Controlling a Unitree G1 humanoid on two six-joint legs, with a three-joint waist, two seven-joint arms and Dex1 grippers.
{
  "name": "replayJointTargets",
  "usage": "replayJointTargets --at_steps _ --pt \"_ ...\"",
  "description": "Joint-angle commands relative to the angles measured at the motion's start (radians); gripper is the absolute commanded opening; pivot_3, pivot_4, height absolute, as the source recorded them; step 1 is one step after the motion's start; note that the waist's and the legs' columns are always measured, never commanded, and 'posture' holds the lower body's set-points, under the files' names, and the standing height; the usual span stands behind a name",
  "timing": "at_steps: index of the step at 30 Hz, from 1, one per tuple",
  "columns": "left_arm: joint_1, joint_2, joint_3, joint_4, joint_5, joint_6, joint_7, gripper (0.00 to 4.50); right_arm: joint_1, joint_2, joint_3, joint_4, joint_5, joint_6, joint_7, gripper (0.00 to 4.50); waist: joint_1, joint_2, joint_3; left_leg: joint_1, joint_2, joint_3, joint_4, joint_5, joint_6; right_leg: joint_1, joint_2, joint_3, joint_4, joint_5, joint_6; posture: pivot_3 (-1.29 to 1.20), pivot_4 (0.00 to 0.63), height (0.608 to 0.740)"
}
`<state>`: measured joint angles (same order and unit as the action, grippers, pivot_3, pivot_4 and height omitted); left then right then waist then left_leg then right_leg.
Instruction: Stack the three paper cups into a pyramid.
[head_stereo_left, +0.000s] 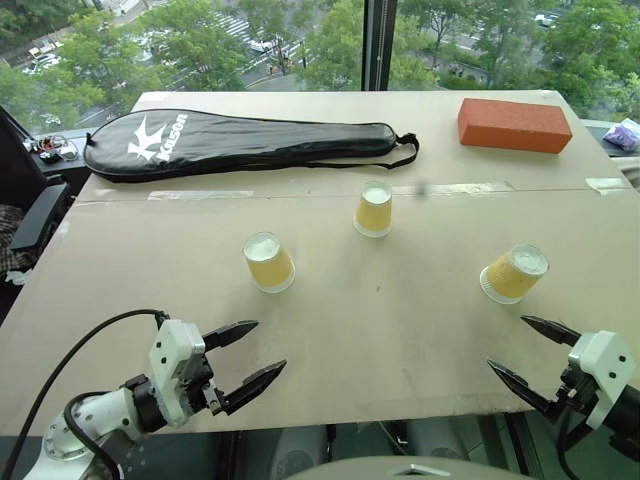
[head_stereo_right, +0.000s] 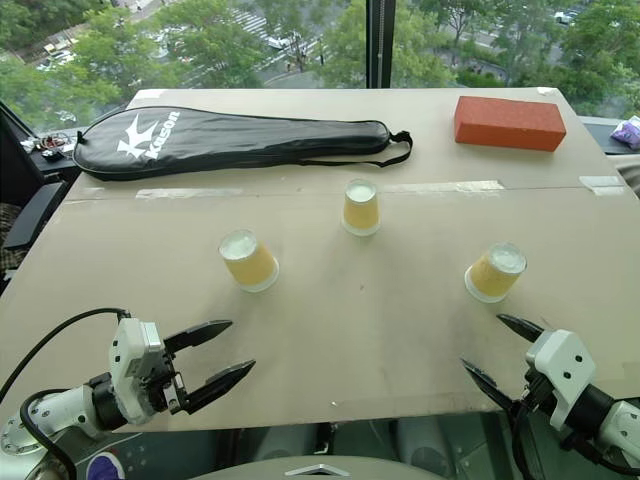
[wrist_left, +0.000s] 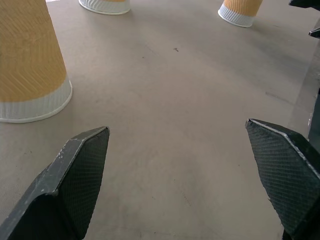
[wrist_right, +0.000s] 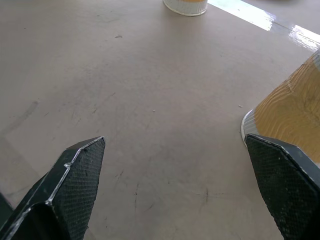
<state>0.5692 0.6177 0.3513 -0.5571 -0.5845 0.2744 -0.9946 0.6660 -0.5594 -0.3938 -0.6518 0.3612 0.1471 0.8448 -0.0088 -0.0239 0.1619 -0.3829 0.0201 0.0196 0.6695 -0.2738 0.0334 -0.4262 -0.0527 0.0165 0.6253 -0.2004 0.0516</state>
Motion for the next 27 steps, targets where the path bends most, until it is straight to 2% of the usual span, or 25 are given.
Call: replayJointTargets --at_steps 1,5,9,14,17,23,26,27 --pt "-0.042 -0.01 -0.009 -0.018 -0.018 0.0 0.039 4.5 -0.062 0.011 0.039 -0.02 0.008 -0.007 -0.03 4.41 0.0 0.0 0.0 0.0 0.0 0.0 0.0 0.0 0.0 0.0 0.0 0.0 0.0 0.0 0.0 0.0 0.15 0.74" --pt "-0.169 -0.054 -0.005 0.007 -0.02 0.049 0.171 4.5 -0.233 0.019 0.141 -0.035 0.035 0.021 -0.056 4.41 -0.003 0.0 0.001 0.001 0.001 0.0 0.001 0.0 0.0 0.001 0.0 0.0 0.0 0.0 0.0 0.0 0.15 0.74" --pt "-0.227 -0.06 0.027 0.006 -0.021 0.104 0.271 4.5 -0.368 -0.027 0.198 -0.076 0.167 0.121 -0.015 4.41 -0.003 -0.001 0.0 0.003 0.001 0.0 0.001 0.0 0.0 0.003 0.001 0.0 0.001 0.0 0.0 0.0 0.15 0.74" --pt "-0.333 -0.052 -0.022 0.016 0.01 0.16 0.364 4.5 -0.499 -0.086 0.241 -0.118 0.284 0.195 0.014 4.41 0.006 -0.002 0.001 0.0 0.0 -0.002 0.0 0.0 0.001 0.001 0.003 -0.001 0.0 0.002 -0.004 0.0 0.15 0.74" --pt "-0.377 -0.039 -0.051 0.043 0.045 0.161 0.372 4.5 -0.522 -0.103 0.24 -0.121 0.302 0.208 0.012 4.41 0.017 -0.002 0.001 0.001 0.0 -0.002 0.0 0.0 0.001 0.002 0.003 -0.002 0.0 0.002 -0.004 0.0 0.15 0.74" --pt "-0.554 -0.037 -0.158 0.236 0.171 0.112 0.388 4.5 -0.504 -0.102 0.243 -0.112 0.236 0.169 -0.015 4.41 0.022 -0.002 0.0 0.002 -0.001 0.0 0.001 0.0 0.001 0.003 0.003 0.0 0.001 0.001 -0.002 0.0 0.15 0.74" --pt "-0.606 -0.051 -0.184 0.301 0.176 0.085 0.358 4.5 -0.477 -0.097 0.241 -0.136 0.221 0.168 -0.037 4.41 0.022 -0.003 0.0 0.002 -0.003 0.0 0.001 0.0 0.001 0.003 0.003 -0.001 0.001 0.003 -0.004 0.0 0.15 0.74" --pt "-0.616 -0.052 -0.193 0.315 0.177 0.076 0.34 4.09 -0.466 -0.096 0.24 -0.142 0.216 0.166 -0.044 4.5 0.022 -0.003 0.0 0.001 -0.002 0.0 0.001 0.0 0.001 0.003 0.003 -0.001 0.001 0.003 -0.004 0.0 0.15 0.74"
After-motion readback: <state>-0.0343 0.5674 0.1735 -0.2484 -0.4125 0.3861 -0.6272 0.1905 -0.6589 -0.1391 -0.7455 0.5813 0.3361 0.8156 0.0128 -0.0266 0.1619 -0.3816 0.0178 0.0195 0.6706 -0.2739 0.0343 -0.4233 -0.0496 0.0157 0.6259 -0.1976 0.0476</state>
